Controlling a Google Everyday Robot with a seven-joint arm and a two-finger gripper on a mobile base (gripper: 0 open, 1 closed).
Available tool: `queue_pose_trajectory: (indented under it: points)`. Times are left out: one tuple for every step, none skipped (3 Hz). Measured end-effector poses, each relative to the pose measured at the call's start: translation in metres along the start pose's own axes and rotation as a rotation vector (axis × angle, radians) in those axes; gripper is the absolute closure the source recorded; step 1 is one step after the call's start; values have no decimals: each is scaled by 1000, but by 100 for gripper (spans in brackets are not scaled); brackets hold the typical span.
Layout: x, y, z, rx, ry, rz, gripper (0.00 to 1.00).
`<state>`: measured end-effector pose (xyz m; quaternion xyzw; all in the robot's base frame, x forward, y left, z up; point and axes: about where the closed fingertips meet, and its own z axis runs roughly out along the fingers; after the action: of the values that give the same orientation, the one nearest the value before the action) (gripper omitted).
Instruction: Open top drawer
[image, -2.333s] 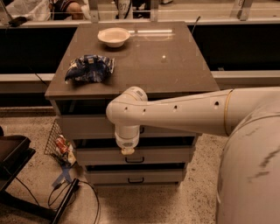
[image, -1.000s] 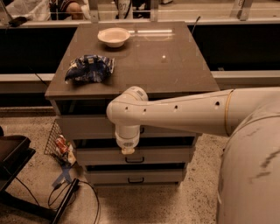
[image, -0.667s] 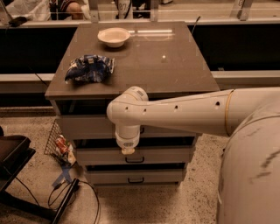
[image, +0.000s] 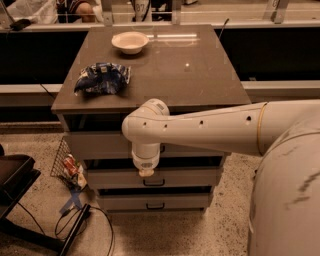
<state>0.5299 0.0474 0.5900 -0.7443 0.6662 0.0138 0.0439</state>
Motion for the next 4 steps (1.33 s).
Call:
queue_pose_trajectory:
  points:
    - [0,0,0,0,0,0,59]
    - [0,0,0,0,0,0,37]
    - [0,0,0,0,0,0,13]
    - [0,0,0,0,0,0,0]
